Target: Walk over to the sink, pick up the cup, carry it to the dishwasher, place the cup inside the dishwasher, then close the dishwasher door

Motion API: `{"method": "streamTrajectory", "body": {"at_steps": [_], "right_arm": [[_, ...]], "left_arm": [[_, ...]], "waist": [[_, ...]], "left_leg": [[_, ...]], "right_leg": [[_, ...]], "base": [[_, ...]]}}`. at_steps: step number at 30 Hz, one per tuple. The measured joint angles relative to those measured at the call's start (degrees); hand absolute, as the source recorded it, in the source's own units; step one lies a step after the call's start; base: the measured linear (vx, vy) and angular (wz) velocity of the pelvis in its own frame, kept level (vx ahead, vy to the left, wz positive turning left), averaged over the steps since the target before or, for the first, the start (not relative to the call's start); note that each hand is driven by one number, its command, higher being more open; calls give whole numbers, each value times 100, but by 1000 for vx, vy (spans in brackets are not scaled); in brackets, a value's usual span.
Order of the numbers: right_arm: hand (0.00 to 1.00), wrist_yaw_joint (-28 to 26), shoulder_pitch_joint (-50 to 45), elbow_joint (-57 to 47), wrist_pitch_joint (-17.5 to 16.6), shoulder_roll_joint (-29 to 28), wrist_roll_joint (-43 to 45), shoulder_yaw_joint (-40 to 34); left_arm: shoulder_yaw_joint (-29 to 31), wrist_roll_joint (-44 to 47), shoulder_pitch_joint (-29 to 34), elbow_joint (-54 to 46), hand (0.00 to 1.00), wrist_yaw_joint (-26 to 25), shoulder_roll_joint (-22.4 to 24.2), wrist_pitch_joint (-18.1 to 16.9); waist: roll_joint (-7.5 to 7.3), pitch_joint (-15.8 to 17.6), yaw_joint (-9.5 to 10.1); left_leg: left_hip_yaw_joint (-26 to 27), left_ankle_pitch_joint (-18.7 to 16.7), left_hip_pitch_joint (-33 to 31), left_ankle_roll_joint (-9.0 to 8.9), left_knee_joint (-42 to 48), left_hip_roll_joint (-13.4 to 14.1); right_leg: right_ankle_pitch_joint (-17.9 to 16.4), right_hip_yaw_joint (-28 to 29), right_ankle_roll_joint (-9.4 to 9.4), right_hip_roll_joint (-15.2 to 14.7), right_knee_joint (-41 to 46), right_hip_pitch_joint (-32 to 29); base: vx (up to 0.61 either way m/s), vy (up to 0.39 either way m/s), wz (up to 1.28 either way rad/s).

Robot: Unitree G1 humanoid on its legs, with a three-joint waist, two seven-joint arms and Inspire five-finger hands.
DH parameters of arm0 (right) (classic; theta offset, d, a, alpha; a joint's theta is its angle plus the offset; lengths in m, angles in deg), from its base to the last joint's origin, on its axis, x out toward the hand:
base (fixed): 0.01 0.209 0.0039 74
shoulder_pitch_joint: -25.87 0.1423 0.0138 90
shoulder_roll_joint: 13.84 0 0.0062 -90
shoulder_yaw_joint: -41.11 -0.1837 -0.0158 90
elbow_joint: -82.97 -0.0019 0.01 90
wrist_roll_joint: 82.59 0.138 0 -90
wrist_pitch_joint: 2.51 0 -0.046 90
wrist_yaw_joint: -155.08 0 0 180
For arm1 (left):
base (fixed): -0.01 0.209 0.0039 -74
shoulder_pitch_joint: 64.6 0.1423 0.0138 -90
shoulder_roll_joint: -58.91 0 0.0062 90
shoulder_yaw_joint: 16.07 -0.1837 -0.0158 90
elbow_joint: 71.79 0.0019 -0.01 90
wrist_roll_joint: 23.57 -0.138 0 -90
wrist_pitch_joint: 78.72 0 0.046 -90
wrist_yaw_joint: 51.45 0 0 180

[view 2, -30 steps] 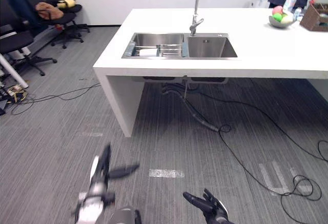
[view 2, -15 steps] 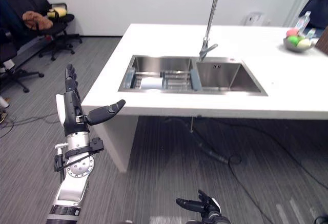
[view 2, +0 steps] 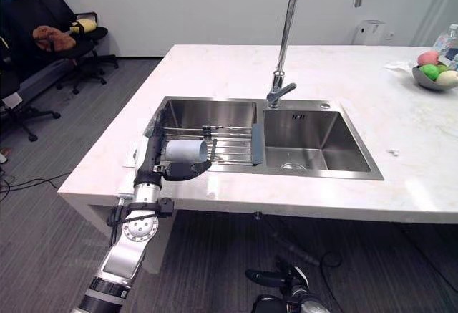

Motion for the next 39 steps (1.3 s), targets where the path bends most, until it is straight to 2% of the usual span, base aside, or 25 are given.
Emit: {"method": "streamTrajectory", "body": {"at_steps": [1, 2, 3, 4, 5, 6, 7, 10, 12, 15, 22, 27, 29, 39], "right_arm": [[100, -4, -50, -2, 34, 10, -33, -1], [100, -4, -71, 1, 56, 11, -32, -1], [100, -6, -134, 14, 113, 12, -32, -2], [100, -3, -259, 35, 116, 30, -33, -7], [100, -6, -285, 42, 116, 62, -30, -8], [100, -5, -276, 61, 112, 121, -29, -34], [100, -7, -276, 97, 114, 134, -29, -121], [100, -6, -232, 154, 118, 121, -27, -151], [100, -1, -246, 152, 117, 70, -26, -240], [100, 1, -267, 168, 148, 70, -30, -226], [100, -2, -229, 186, 215, 66, -30, -105], [100, -1, -236, 181, 250, 92, -30, -105], [100, -2, -233, 169, 265, 85, -31, -102], [100, -1, -193, 143, 277, 52, -34, -30]], "left_arm": [[-4, -95, 0, -2, 100, 93, -11, -1], [-1, -112, 0, -3, 100, 166, -24, -1], [-4, -121, 1, -2, 100, 321, -94, -3], [7, -181, -1, -3, 100, 412, -234, -9], [18, -218, -20, -3, 100, 420, -328, -16], [62, -218, -144, -1, 100, 434, -530, -23], [179, -216, -290, 32, 100, 434, -694, -23], [532, -201, -759, 312, 100, 432, -951, -17], [664, -204, -1123, 587, 100, 459, -1248, 26], [666, -216, -1326, 585, 100, 596, -1500, 2], [421, -477, -1740, 989, 100, 1220, -2118, -222], [194, -811, -1787, 1063, 100, 1551, -2228, -286], [100, -966, -1790, 1089, 100, 1571, -2264, -326], [-440, -1239, -1947, 1560, 100, 1801, -2483, -313]], "waist": [[22, -10, -15], [20, -6, -33], [4, -18, -32], [-4, -87, -5], [30, -145, 3], [191, -256, 3], [190, -303, -4], [190, -305, -52], [177, -314, -101], [184, -325, -124], [199, -346, -225], [192, -373, -251], [187, -401, -328], [138, -436, -533]], "left_leg": [[8, 82, -378, 81, 725, 173], [49, 145, -544, 47, 1107, 290], [295, -4, -687, 54, 1387, 467], [589, -109, -739, 84, 1004, 442], [710, 0, -782, 114, 603, 393], [893, 343, -856, 87, -96, 284], [875, 548, -691, -92, -616, 145], [905, 799, -436, -198, -1353, -63], [904, 879, -379, -157, -1412, -194], [886, 971, -365, -128, -1506, -269], [1016, 997, -343, -153, -1771, -211], [1189, 994, -282, -151, -1801, -298], [1199, 994, -265, -149, -1819, -323], [1514, 1005, -45, -137, -1955, -404]], "right_leg": [[18, -144, 7, 38, -270, 233], [59, -218, -9, 59, -463, 414], [142, -338, -32, 88, -784, 757], [212, -379, -55, 81, -971, 896], [235, -407, -42, 85, -1033, 901], [260, -437, 0, 100, -1071, 869], [342, -428, 121, 56, -1110, 827], [438, -439, 140, 32, -1200, 790], [479, -418, 196, -36, -1315, 900], [591, -424, 215, -58, -1538, 981], [957, -356, 161, 122, -2016, 1010], [1257, -166, 137, 127, -2426, 1120], [1352, -151, 151, 112, -2553, 1179], [1505, 135, 209, 130, -2635, 1184]], "base": [[98, -144, 45], [140, -117, 64], [122, -65, 49], [132, -40, 35], [130, 44, 16], [181, 81, 13], [185, 97, 12], [104, 89, 6], [34, 53, 3], [3, 15, 3], [-67, -12, -7], [-109, 14, -21], [-74, 15, -6], [-17, 16, -15]]}}
